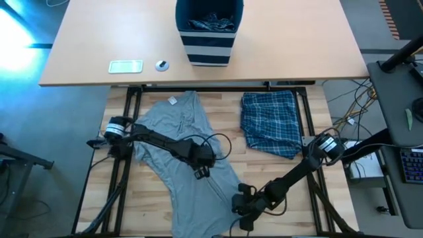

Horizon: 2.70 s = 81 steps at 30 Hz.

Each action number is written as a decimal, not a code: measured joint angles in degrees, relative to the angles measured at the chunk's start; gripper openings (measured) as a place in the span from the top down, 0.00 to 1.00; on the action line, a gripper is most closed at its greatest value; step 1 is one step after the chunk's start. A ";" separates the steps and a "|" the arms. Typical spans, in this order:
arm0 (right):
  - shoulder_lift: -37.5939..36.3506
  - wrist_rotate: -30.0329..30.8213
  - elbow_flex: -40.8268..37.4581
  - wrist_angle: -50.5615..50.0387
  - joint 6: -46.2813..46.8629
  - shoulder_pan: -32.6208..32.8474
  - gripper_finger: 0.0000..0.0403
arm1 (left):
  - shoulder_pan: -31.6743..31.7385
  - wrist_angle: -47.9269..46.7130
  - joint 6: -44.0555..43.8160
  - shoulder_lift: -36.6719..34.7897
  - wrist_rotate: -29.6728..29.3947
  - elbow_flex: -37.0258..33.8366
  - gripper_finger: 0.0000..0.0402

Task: Fold Laundry from Bin
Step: Fold the gray shirt

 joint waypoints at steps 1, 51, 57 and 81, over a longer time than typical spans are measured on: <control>-0.74 -0.23 0.00 -0.24 -0.03 0.00 0.98 | 0.00 -0.21 0.09 -0.92 -0.02 -0.04 0.81; -20.66 0.29 -3.48 -19.71 13.60 2.46 0.98 | 20.92 8.37 -21.31 -18.93 4.21 -18.11 0.48; -20.06 0.30 -3.48 -19.66 13.69 2.73 0.98 | 21.18 8.43 -20.36 -16.20 4.20 -18.11 0.55; -16.80 -0.19 -3.54 -19.60 16.50 2.82 0.98 | 20.36 -8.20 -13.68 -20.66 1.27 -7.27 0.96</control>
